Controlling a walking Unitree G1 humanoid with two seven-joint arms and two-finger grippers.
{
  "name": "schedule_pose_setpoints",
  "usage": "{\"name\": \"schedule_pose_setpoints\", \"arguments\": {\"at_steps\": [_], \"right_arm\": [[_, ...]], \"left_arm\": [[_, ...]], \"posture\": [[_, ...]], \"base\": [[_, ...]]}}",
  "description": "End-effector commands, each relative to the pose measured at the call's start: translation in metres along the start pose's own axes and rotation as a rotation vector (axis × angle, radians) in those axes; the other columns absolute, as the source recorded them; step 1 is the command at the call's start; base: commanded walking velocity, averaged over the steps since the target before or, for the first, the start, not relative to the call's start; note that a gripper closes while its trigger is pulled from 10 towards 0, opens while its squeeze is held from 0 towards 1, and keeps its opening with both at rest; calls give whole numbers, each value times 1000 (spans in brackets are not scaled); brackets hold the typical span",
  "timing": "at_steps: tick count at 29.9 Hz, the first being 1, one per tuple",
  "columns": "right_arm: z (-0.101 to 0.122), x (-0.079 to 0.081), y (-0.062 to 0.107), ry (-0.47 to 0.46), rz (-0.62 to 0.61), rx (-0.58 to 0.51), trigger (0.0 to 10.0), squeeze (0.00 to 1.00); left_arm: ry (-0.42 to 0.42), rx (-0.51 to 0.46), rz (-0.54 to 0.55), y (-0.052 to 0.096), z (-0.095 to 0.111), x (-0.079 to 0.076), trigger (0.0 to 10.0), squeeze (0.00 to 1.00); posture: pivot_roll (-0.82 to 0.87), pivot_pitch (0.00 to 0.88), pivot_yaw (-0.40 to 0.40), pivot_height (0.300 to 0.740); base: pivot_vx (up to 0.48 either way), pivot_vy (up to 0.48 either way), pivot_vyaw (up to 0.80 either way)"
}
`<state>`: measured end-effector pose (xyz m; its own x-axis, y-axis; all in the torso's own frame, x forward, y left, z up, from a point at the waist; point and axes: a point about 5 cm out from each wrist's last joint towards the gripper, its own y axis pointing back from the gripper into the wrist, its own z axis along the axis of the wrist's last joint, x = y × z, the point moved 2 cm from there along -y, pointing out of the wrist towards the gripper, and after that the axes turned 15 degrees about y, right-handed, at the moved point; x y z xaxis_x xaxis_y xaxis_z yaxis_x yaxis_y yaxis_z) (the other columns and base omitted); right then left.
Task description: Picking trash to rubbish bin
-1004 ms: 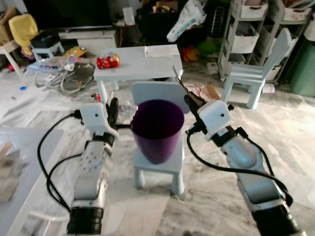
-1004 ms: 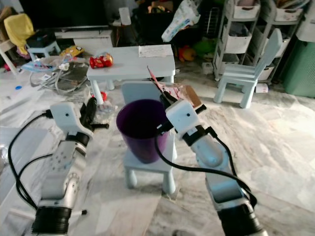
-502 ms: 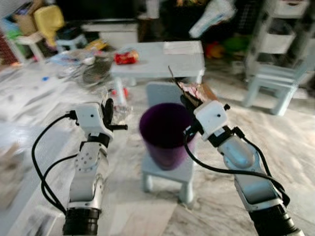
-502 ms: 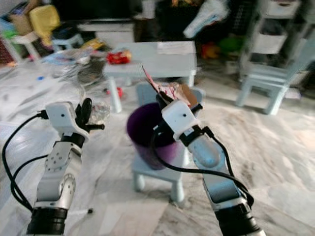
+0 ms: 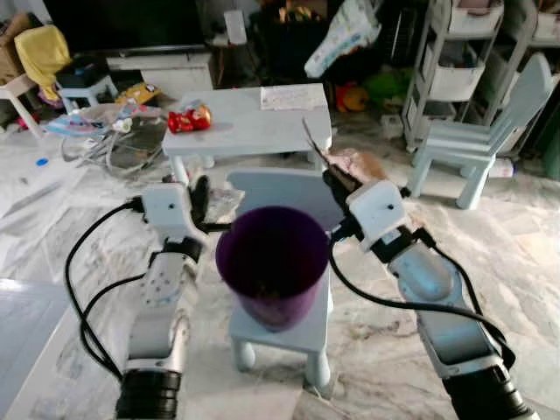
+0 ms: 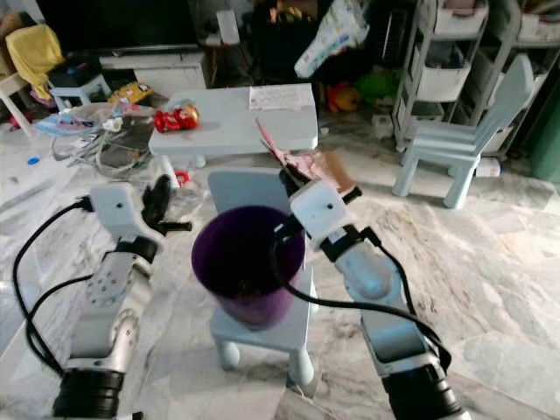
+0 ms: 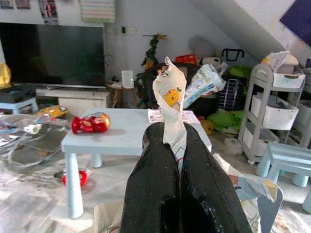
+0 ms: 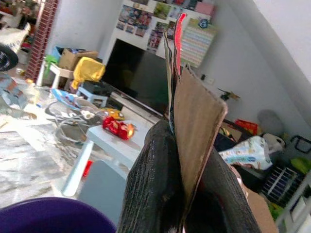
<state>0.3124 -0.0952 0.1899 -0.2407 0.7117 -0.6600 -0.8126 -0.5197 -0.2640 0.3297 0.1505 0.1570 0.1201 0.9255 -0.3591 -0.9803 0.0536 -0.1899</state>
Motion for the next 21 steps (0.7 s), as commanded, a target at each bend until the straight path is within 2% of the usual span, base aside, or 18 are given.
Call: {"name": "schedule_pose_setpoints", "arguments": {"at_steps": [1, 7, 8, 11, 12, 15, 18, 19, 21], "right_arm": [[2, -3, 0, 3, -1, -13, 10000, 0], [1, 0, 0, -17, 10, -13, 10000, 0], [-1, 2, 0, -30, 15, -9, 10000, 0], [-12, 11, 1, -76, 65, 17, 10000, 0], [-12, 11, 1, -76, 65, 17, 10000, 0], [-26, 21, -1, -98, 93, 61, 10000, 0], [-29, 22, -1, -103, 97, 71, 10000, 0], [-38, 25, -2, -146, 94, 111, 10000, 0], [-47, 27, -3, -169, 96, 139, 10000, 0]], "left_arm": [[1, -10, -21, -2, 2, -7, 0, 0], [-34, -14, 6, 3, 0, 0, 0, 0], [-53, -7, 23, 5, -2, 5, 0, 0], [-147, -18, 133, 21, -7, 34, 0, 0], [-147, -18, 133, 21, -7, 34, 0, 0], [-246, -31, 220, 33, -5, 57, 0, 0], [-253, -30, 222, 35, -5, 59, 0, 0], [-251, -20, 219, 38, -6, 60, 0, 0], [-253, -14, 210, 42, -4, 61, 0, 0]], "posture": [[-56, 69, 49, 740], [-52, 72, 49, 740], [-48, 78, 50, 740], [-36, 89, 53, 740], [-36, 89, 53, 740], [-18, 93, 54, 740], [-9, 95, 55, 740], [-1, 98, 57, 740], [9, 100, 58, 740]], "base": [[0, 0, 0], [0, 0, 0], [0, 0, 0], [0, 0, 0], [0, 0, 0], [0, 0, 0], [0, 0, 0], [0, 0, 0], [0, 0, 0]]}}
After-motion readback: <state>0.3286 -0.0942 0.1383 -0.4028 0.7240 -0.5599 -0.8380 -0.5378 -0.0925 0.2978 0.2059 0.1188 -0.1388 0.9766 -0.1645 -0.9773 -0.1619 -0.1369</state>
